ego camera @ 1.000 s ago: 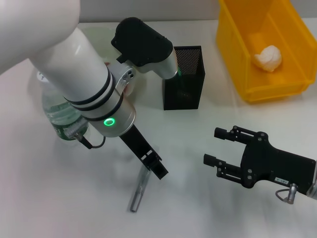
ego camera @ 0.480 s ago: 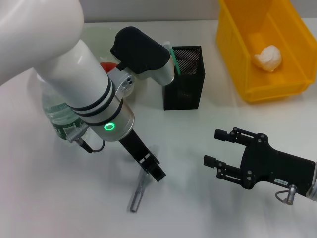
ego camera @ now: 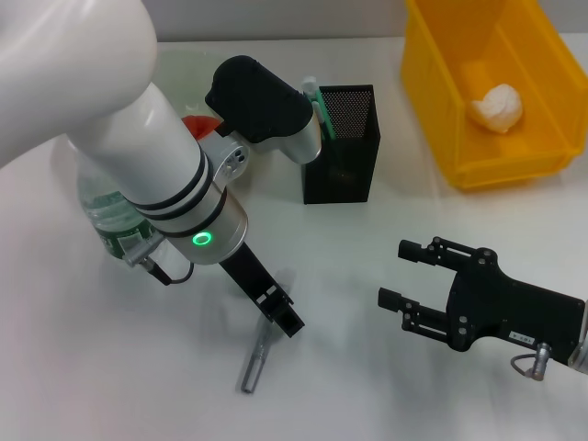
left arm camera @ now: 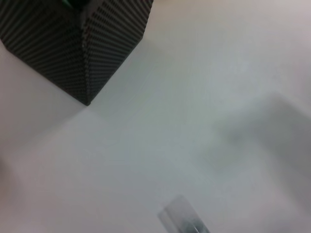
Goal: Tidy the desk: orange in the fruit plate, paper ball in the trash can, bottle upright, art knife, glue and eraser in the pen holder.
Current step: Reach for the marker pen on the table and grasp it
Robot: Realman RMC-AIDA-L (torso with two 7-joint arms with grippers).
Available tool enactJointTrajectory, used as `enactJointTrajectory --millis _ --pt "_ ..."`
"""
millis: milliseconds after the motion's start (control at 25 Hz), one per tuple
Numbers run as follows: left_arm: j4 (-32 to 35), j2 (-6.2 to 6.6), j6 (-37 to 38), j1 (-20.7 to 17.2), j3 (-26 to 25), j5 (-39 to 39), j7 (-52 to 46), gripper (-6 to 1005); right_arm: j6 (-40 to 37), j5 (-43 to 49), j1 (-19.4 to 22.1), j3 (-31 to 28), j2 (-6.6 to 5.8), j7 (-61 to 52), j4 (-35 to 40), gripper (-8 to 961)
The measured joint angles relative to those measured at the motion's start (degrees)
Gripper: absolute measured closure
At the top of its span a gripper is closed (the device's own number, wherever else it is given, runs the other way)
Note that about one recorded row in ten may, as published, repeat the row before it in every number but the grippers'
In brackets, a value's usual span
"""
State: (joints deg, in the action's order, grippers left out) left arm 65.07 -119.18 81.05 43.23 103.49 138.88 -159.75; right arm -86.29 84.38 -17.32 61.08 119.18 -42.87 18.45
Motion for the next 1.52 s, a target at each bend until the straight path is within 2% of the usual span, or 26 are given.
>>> enactJointTrajectory --millis 640,840,1280,1520 --pt "-1.28 0.0 -1.15 0.1 0.13 -0.08 0.66 325 -0.01 -0.01 0.01 -0.01 0.0 -0.26 0.0 286" --pt "-1.25 0.0 -1.19 0.1 0.13 0.06 0.67 486 0.07 -0.01 -0.06 0.02 0.0 -0.24 0.0 285" --pt "-1.48 0.0 -2.23 0.27 0.15 0.3 0.69 487 0.67 -0.01 -0.22 0.16 0.0 -0.31 0.0 285" --pt "-1.53 0.0 -2.53 0.28 0.22 0.34 0.74 531 0.69 -0.01 -0.14 0.12 0.0 -0.34 0.0 286"
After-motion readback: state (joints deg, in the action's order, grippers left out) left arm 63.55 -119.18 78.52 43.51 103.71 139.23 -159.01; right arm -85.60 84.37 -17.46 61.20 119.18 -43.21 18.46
